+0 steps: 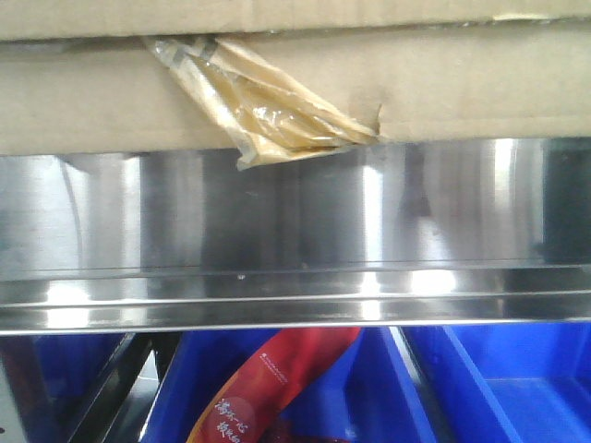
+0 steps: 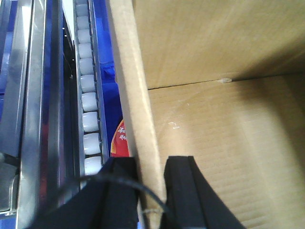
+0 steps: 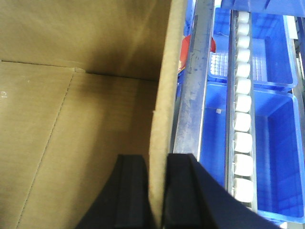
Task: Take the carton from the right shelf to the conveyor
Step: 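Pull the held carton back away from the shelf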
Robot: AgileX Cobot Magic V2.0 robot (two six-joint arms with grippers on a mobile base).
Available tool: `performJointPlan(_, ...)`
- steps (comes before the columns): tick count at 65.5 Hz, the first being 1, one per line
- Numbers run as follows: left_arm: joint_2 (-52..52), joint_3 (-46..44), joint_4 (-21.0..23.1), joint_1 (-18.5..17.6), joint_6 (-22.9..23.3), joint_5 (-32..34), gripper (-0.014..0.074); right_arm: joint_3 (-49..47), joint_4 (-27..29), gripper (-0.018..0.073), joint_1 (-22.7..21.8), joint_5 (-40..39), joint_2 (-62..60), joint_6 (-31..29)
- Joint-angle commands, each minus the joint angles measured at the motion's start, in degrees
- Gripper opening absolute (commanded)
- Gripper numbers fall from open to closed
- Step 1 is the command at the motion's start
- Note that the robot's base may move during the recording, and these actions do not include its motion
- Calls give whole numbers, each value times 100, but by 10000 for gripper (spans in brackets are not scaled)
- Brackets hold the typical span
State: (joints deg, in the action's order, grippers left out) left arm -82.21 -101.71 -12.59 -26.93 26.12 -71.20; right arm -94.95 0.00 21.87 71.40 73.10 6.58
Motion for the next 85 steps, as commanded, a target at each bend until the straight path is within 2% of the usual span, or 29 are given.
performJointPlan(1,105,-15,-216,-18,-28,124,-21,-18,-108,-64,-19,-144,-108,-51)
performJointPlan(38,105,-15,-216,-18,-28,124,-21,-18,-108,-64,-19,-144,-108,-51)
performJointPlan(60,105,-15,-216,-18,-28,124,-21,-18,-108,-64,-19,-701,-108,-51)
performJointPlan(85,105,-15,-299,-18,-28,124,-21,-18,-108,-64,-19,-753,-108,-51)
